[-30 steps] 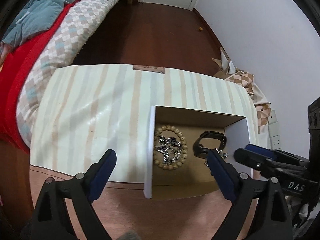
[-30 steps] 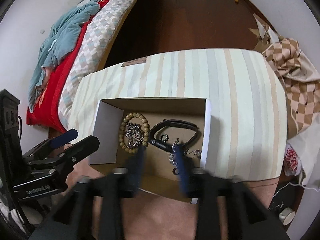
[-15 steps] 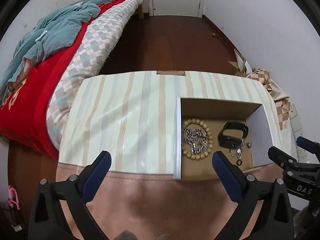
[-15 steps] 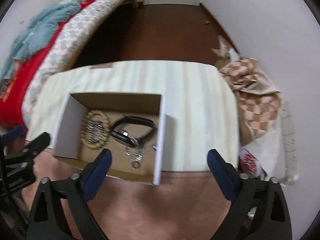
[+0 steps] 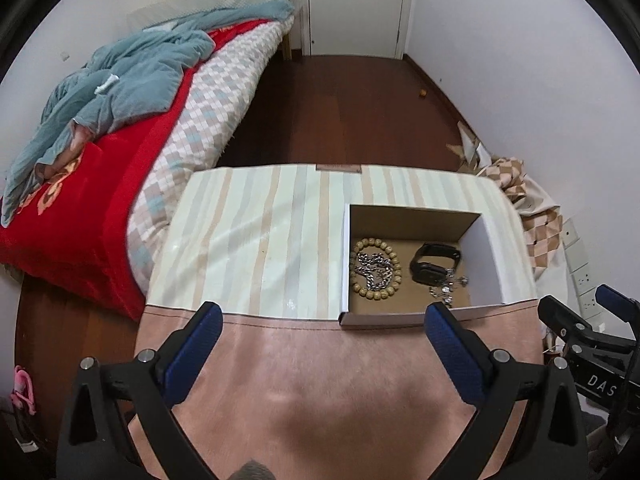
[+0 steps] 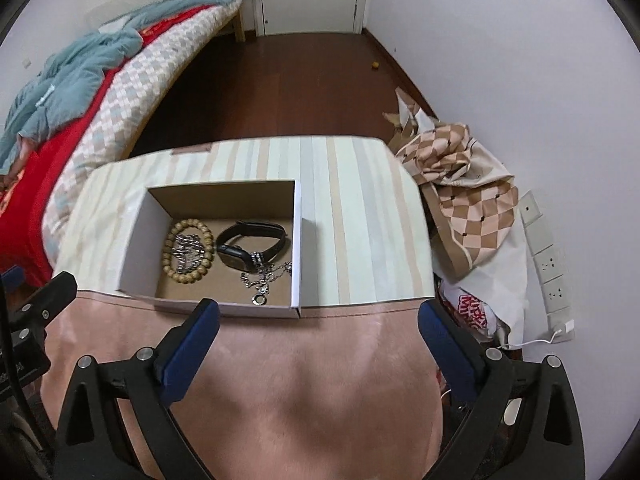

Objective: Organize jewelry

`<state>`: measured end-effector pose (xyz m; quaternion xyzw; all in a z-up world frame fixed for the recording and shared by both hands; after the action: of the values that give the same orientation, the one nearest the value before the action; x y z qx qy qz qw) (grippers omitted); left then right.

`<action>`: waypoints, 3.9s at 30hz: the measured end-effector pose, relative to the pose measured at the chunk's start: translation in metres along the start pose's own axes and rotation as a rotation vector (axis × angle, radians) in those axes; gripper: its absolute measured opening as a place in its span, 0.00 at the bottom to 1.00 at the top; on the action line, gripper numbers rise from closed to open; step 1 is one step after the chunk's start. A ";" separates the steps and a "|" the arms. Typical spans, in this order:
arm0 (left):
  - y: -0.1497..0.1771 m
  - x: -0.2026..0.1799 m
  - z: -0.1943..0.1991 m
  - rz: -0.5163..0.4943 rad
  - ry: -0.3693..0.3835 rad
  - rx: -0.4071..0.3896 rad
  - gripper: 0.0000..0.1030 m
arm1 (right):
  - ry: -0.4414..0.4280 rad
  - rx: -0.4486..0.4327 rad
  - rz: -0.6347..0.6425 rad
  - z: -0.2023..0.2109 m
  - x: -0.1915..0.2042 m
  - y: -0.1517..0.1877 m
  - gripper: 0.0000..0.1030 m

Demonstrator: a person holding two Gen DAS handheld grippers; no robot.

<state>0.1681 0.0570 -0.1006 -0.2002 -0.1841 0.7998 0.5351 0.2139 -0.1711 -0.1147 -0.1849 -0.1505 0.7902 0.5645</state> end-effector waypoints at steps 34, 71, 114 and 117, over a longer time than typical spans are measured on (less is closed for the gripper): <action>0.021 -0.008 0.196 -0.031 0.046 -0.111 1.00 | 0.024 -0.261 -0.006 0.265 -0.011 0.041 0.98; -0.032 -0.020 0.118 -0.005 -0.021 0.026 1.00 | 0.064 -0.111 0.015 0.171 -0.017 -0.040 0.98; -0.029 -0.020 0.110 -0.012 -0.044 0.032 1.00 | 0.054 -0.070 0.043 0.158 -0.016 -0.042 0.99; -0.028 -0.019 0.111 -0.013 -0.045 0.032 1.00 | 0.054 -0.069 0.044 0.158 -0.016 -0.042 0.99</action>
<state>0.1395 0.0403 0.0105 -0.1723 -0.1847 0.8036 0.5390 0.1809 -0.1776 0.0460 -0.2288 -0.1584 0.7914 0.5443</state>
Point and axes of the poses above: each gripper's, at about its wrist camera, not at the fingertips, and z roughly against the way its jaws point, x to its left, y to its underside, the point moved 2 cm from there along -z, roughly the way its jaws point, and after that the axes turned 12 degrees about z, right-handed, at the moved point
